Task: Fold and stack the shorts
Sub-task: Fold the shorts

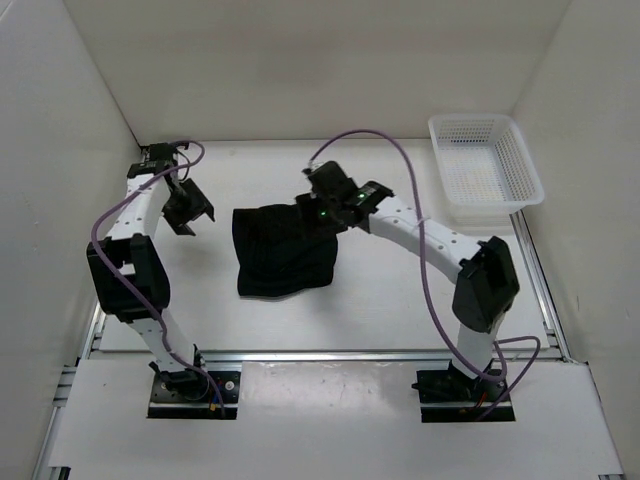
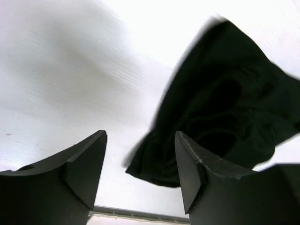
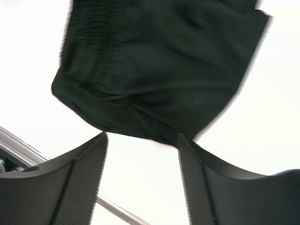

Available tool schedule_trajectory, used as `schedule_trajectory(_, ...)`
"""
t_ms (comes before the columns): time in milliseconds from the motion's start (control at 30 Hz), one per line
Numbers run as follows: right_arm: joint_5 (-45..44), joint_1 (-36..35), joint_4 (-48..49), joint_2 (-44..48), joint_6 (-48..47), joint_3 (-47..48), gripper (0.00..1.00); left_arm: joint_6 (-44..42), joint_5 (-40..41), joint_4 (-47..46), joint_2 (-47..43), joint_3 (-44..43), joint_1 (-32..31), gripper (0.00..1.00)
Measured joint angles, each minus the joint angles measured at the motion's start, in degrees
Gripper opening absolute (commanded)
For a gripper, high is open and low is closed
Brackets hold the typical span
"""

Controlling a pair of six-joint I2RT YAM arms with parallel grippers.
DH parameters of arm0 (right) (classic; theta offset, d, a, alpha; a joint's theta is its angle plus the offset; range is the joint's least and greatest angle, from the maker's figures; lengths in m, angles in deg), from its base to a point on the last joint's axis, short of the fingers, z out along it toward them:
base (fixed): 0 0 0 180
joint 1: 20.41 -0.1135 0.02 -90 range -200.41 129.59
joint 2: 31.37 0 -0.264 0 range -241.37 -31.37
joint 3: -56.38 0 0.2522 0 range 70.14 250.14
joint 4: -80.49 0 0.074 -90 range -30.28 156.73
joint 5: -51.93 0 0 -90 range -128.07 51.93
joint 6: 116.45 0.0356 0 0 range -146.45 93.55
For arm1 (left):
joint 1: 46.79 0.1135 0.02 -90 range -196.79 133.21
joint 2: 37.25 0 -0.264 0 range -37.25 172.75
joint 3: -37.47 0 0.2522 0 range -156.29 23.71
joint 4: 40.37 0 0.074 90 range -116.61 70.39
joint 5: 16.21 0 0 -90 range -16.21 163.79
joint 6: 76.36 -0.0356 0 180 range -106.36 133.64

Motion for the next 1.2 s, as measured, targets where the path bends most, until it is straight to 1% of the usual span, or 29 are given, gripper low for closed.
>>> schedule_trajectory(33,0.70,1.66,0.59,1.49,0.70,-1.97,0.55,-0.39,0.28,0.26,-0.59,-0.42,-1.16,0.68)
schedule_trajectory(67,1.51,3.85,1.62,2.80,1.88,-4.24,0.47,-0.90,0.33,0.33,-1.18,-0.63,-2.89,0.67)
schedule_trajectory(100,2.16,5.57,2.67,3.63,2.82,-6.23,0.31,-1.25,0.33,0.37,-1.51,-0.63,-4.79,0.66)
schedule_trajectory(200,4.72,8.96,4.17,4.00,5.35,-10.54,0.14,-2.32,-0.57,0.20,-1.51,-0.63,-10.80,0.63)
schedule_trajectory(233,5.42,9.49,4.24,3.78,6.08,-11.47,0.14,-2.54,-1.16,0.09,-1.40,-0.63,-12.79,0.63)
schedule_trajectory(333,7.89,9.90,4.72,1.70,7.34,-11.76,0.12,-3.10,-3.30,-0.66,-0.37,-0.98,-17.55,0.58)
schedule_trajectory(400,9.42,9.73,5.68,-1.07,8.02,-10.82,0.12,-3.41,-3.91,-1.99,1.16,-1.16,-18.82,0.56)
schedule_trajectory(433,10.01,9.62,6.21,-2.86,8.39,-10.29,0.12,-3.54,-3.91,-2.56,2.23,-1.29,-18.86,0.53)
schedule_trajectory(533,10.34,9.40,7.48,-7.85,9.70,-9.70,0.12,-4.46,-3.48,-3.78,7.39,-2.47,-18.12,0.48)
schedule_trajectory(567,10.27,9.38,7.50,-9.62,10.25,-9.53,0.12,-4.74,-3.43,-4.22,9.66,-2.99,-17.66,0.43)
schedule_trajectory(667,9.53,9.51,7.41,-12.94,11.32,-9.44,0.14,-5.66,-3.08,-4.79,15.08,-3.17,-15.98,0.40)
schedule_trajectory(733,9.57,9.60,7.17,-13.38,11.85,-9.29,0.16,-5.75,-4.17,-4.61,16.37,-3.19,-14.99,0.40)
schedule_trajectory(767,9.14,9.60,7.17,-13.16,11.85,-9.07,0.21,-5.95,-4.20,-4.28,16.09,-3.28,-14.67,0.40)
schedule_trajectory(833,8.00,9.57,7.04,-12.31,11.72,-8.96,0.26,-6.62,-3.78,-3.28,15.43,-4.15,-14.34,0.42)
schedule_trajectory(867,7.21,9.57,6.62,-11.32,11.56,-9.07,0.34,-7.02,-3.41,-2.47,15.12,-4.98,-14.25,0.44)
schedule_trajectory(900,6.29,9.60,6.32,-9.86,11.45,-9.27,0.39,-7.45,-2.97,-1.51,14.75,-6.19,-14.25,0.47)
schedule_trajectory(933,4.85,9.60,6.51,-7.43,11.30,-10.01,0.44,-7.78,-2.71,-0.85,14.29,-7.08,-14.27,0.51)
schedule_trajectory(967,3.19,9.60,6.86,-4.52,11.17,-11.54,0.59,-8.07,-2.49,-0.04,13.42,-8.04,-14.38,0.59)
schedule_trajectory(1000,1.33,9.60,6.62,-0.24,11.23,-13.49,0.69,-8.52,-2.14,0.90,12.20,-8.87,-14.51,0.64)
schedule_trajectory(1033,-0.59,9.60,6.47,4.74,11.21,-15.54,0.76,-8.90,-1.86,1.86,10.73,-9.62,-14.67,0.69)
schedule_trajectory(1067,-2.75,9.60,6.36,10.56,10.88,-17.53,0.91,-9.03,-1.36,2.84,8.57,-10.23,-14.97,0.92)
schedule_trajectory(1100,-4.66,9.68,5.90,15.32,11.10,-18.56,0.97,-9.64,-1.16,3.63,6.38,-10.58,-15.17,0.94)
schedule_trajectory(1200,-10.91,10.51,4.11,28.48,11.02,-20.20,1.00,-9.51,-0.81,5.51,-3.04,-10.58,-15.78,0.95)
